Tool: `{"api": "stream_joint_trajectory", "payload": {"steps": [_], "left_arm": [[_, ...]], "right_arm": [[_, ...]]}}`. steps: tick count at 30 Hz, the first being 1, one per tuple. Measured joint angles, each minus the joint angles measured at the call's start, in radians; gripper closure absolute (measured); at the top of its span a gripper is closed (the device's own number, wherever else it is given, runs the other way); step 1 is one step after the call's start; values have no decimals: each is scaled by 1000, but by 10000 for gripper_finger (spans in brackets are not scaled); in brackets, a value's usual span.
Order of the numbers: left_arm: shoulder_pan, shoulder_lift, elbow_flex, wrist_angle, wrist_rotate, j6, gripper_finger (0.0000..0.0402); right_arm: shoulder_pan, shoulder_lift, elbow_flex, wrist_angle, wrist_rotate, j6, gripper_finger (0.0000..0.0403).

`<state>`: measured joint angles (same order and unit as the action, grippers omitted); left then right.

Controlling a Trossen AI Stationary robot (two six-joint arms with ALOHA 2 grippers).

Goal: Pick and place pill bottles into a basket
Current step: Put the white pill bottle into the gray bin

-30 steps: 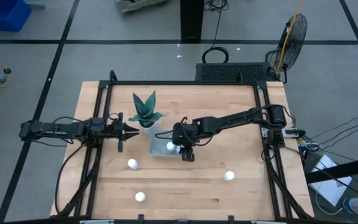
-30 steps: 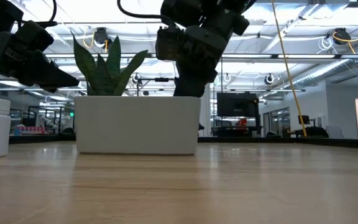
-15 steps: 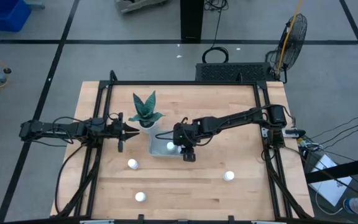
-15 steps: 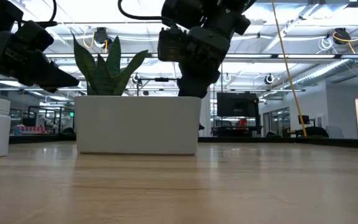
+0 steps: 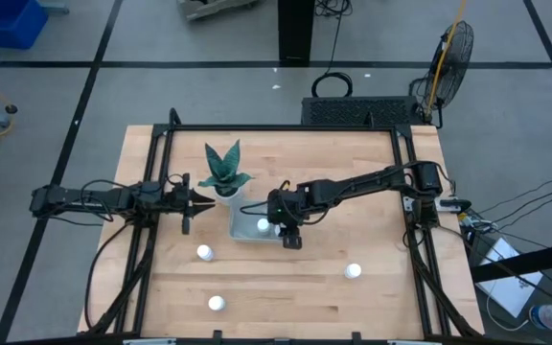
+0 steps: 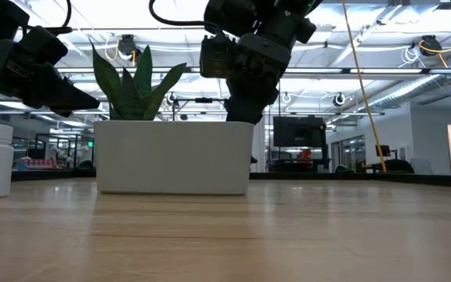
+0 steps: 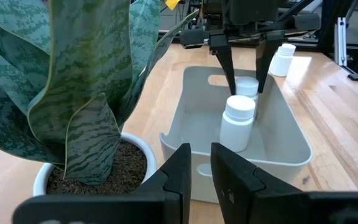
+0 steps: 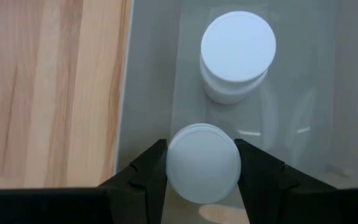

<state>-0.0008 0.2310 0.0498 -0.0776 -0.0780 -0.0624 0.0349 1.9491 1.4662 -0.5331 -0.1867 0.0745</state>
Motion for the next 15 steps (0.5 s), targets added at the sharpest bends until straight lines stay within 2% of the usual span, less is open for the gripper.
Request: {"api": "stream_joint_trajectory", "payload": {"steps": [1, 5, 8, 15], "left_arm": [[0, 0, 0, 0, 0, 0, 337], [0, 0, 0, 0, 0, 0, 337], [0, 0, 0, 0, 0, -1, 337], [0, 0, 0, 0, 1, -1, 337]], "right_arm": [[0, 0, 0, 0, 0, 7, 250], [5, 1, 0, -6, 3, 34, 171], [13, 1, 0, -5, 3, 37, 132], [35, -4, 0, 10, 6, 34, 123]]}}
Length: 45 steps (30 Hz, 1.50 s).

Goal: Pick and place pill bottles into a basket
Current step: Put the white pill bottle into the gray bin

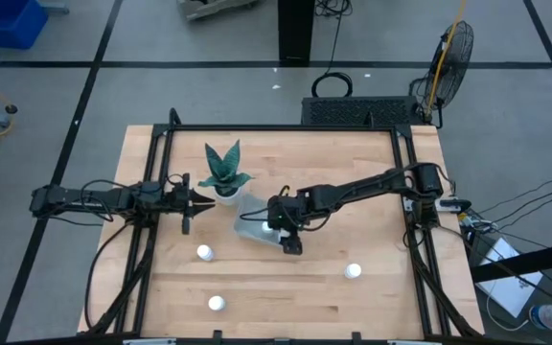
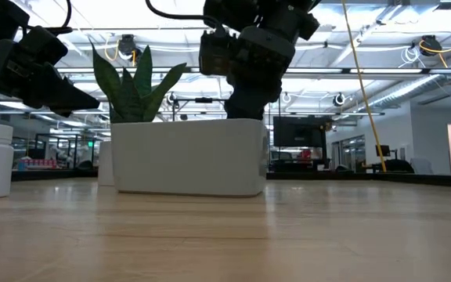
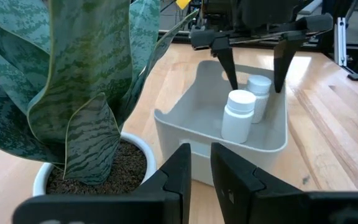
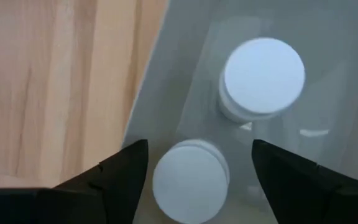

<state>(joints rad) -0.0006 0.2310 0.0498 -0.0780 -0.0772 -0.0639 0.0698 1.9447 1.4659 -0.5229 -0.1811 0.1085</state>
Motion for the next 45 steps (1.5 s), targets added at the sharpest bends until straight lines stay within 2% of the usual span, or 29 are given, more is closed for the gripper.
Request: {"api": "stream_joint_trajectory", "payload": {"steps": [10, 16, 22, 27, 32, 40, 45], "left_arm": [[0, 0, 0, 0, 0, -1, 337], [0, 0, 0, 0, 0, -2, 337], [0, 0, 0, -1, 0, -18, 337], [0, 0, 0, 0, -1, -20, 337], [0, 0, 0, 0, -2, -28, 337], [0, 0, 0, 0, -2, -40, 337], [0, 0, 0, 0, -2, -54, 337]], "right_arm": [[4, -96, 0, 19, 127, -16, 127], [14, -227, 0, -96, 203, 59, 127], [87, -333, 0, -267, 310, 275, 127], [158, -354, 0, -494, 338, 559, 127], [244, -345, 0, -719, 339, 777, 127], [372, -344, -7, -761, 338, 1040, 126], [452, -343, -80, -757, 302, 1200, 126]]}}
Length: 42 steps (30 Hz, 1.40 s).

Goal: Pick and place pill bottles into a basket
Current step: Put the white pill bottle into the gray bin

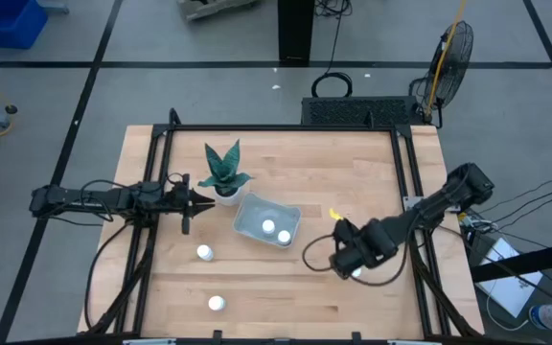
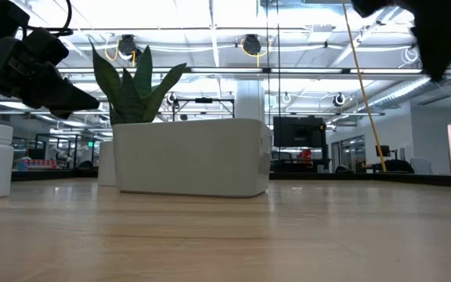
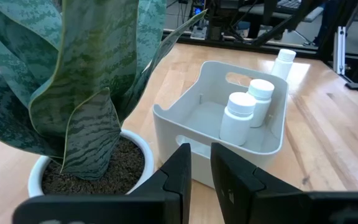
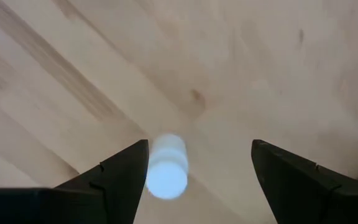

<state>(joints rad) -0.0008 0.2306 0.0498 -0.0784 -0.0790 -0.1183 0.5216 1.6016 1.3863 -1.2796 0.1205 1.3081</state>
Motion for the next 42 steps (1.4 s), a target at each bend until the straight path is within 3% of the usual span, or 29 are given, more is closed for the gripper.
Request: {"api": "stream_joint_trajectory", "payload": {"steps": [8, 16, 35, 42], "left_arm": [[0, 0, 0, 0, -1, -22, 337], [0, 0, 0, 0, -1, -18, 337], [0, 0, 0, 0, -1, 7, 337], [0, 0, 0, 0, -1, 5, 337]], "right_arm": [[104, -1, -132, 167, -44, 168, 126], [116, 0, -227, 357, -46, 191, 126], [115, 0, -260, 388, -98, 201, 128], [116, 0, -260, 387, -125, 193, 193]]}}
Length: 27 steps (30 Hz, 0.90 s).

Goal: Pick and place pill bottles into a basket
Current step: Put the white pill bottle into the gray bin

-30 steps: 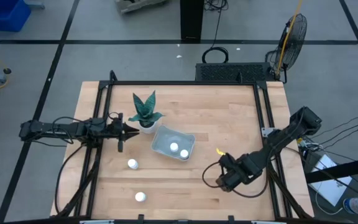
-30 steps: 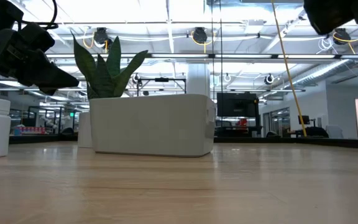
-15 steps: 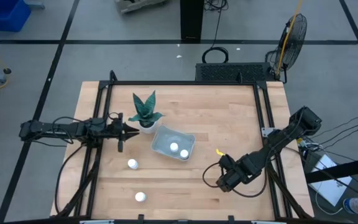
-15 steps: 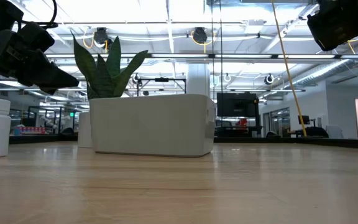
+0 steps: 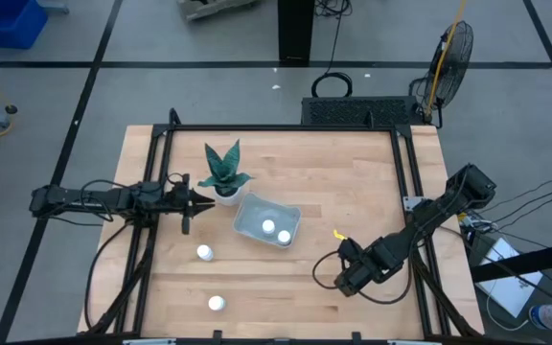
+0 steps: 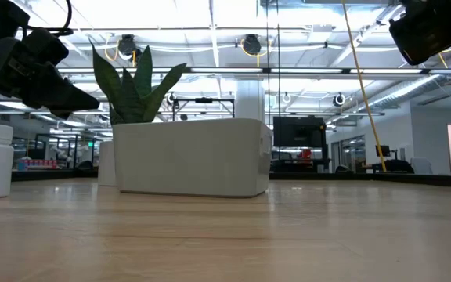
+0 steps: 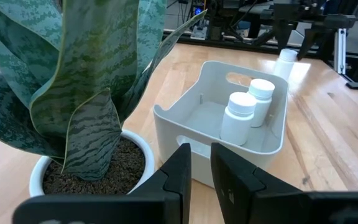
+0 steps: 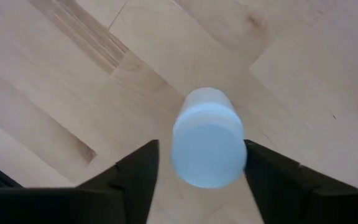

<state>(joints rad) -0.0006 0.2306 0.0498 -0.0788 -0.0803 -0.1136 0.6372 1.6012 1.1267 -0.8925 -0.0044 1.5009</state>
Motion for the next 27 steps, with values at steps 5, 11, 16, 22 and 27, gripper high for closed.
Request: {"api": "stream_joint_trajectory", "payload": {"steps": [5, 11, 16, 22, 27], "left_arm": [[0, 0, 0, 0, 0, 0, 337], [0, 0, 0, 0, 0, 0, 337], [0, 0, 0, 0, 0, 1, 337], [0, 0, 0, 0, -1, 1, 337], [0, 0, 0, 0, -1, 6, 337]], "right_arm": [[0, -2, 0, 3, -19, -36, 261], [0, -1, 0, 28, 54, -111, 261], [-16, -1, 0, 43, 104, -172, 261], [-77, -10, 2, 95, 166, -312, 261], [-132, -38, 11, 126, 189, -426, 261]]}}
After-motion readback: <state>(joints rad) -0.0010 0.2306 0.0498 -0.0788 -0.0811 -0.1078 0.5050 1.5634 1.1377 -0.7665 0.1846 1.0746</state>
